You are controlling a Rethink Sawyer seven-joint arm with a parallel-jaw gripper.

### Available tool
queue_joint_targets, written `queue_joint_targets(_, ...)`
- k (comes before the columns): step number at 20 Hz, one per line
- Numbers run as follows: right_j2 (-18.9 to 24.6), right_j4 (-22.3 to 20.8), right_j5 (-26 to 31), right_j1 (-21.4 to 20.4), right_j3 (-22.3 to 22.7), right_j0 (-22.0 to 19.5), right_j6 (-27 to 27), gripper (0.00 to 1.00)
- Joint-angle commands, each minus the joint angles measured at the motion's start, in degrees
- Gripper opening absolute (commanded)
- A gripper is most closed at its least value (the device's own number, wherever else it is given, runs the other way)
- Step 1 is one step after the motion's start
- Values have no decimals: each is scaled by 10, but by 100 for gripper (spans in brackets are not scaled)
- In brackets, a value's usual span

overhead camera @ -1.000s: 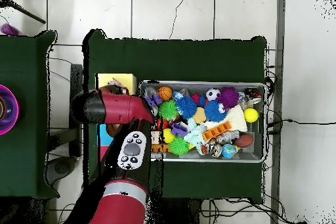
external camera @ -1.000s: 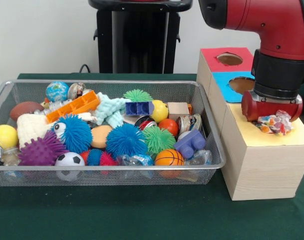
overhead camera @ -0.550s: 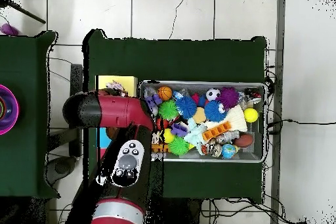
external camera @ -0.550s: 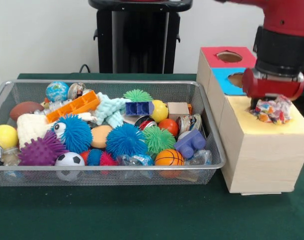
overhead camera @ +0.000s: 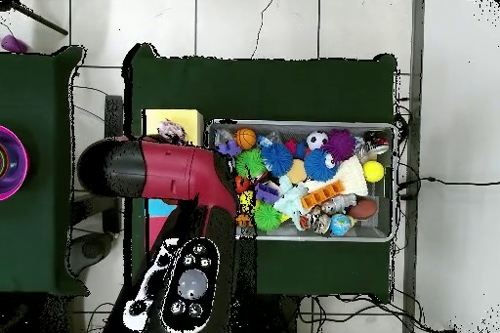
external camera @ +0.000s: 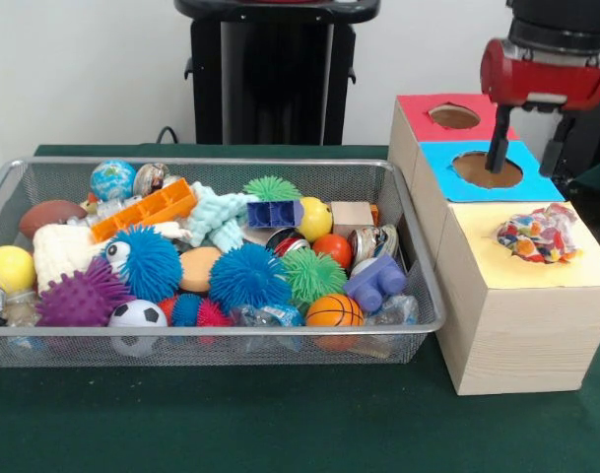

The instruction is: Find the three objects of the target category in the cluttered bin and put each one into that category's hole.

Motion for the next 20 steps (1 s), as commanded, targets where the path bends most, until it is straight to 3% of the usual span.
queue_joint_targets(1, 16, -17, 60, -3, 73, -17, 91, 100)
queue_joint_targets(2, 20, -17, 48, -3, 74, -19, 88, 100)
queue_joint_targets(3, 22, -18, 40, -5, 77, -20, 88, 0)
queue_joint_targets(17, 14, -11, 68, 2, 44, -15, 110, 0)
queue_joint_targets(20, 8, -14, 94, 5, 14, -14, 112, 0)
